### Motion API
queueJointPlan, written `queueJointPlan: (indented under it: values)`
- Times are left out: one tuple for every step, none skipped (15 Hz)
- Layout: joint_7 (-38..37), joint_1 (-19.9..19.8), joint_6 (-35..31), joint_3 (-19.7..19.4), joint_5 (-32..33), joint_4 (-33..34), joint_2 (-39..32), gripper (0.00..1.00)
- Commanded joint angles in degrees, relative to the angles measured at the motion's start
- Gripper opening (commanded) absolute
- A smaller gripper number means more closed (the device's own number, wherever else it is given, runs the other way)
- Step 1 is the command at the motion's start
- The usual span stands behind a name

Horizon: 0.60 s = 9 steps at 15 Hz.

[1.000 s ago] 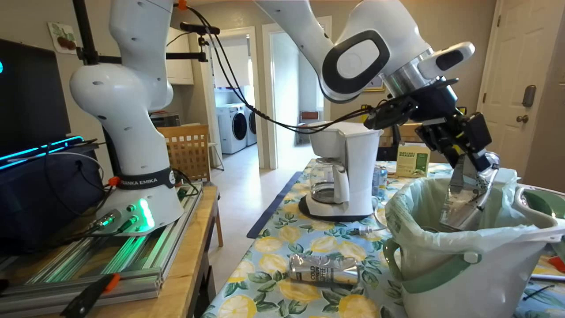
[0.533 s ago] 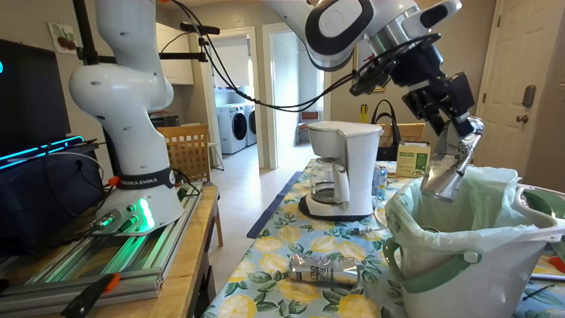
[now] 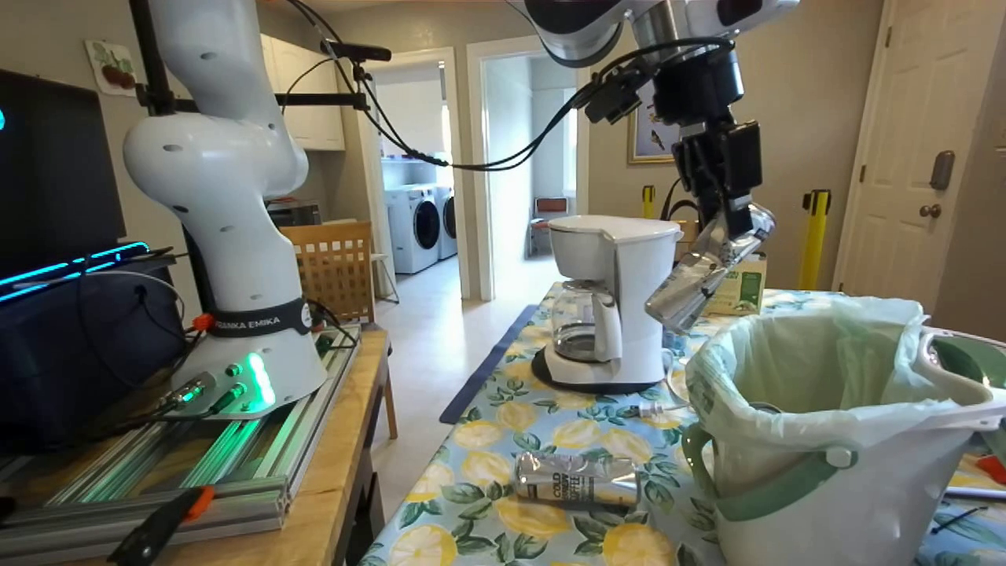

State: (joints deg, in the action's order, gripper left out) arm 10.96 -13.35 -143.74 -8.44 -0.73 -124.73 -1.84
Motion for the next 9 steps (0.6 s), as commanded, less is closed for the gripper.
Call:
queueJointPlan:
  values:
    - [0.1, 1.39, 6.8, -0.41, -1.8, -3.24, 3.74, 0.32]
    - [-0.72, 1.68, 7.64, -0.36, -1.01, -4.2, 4.1, 0.32]
    - [-1.33, 2.05, 8.51, -0.22, 0.04, -5.24, 4.05, 0.32]
    - [-2.31, 2.47, 9.23, -0.01, 1.17, -6.33, 3.94, 0.32]
    - [-2.97, 2.85, 10.04, 0.14, 1.59, -7.2, 3.62, 0.32]
    - [-3.85, 3.24, 10.11, 0.31, 1.85, -8.17, 3.12, 0.32]
    - [-5.2, 3.62, 10.85, 0.48, 2.4, -8.83, 2.68, 0.32]
    - [-6.16, 3.98, 10.63, 0.62, 2.54, -9.61, 1.76, 0.32]
    - [-7.52, 4.34, 10.49, 0.77, 3.21, -10.11, 0.79, 0.32]
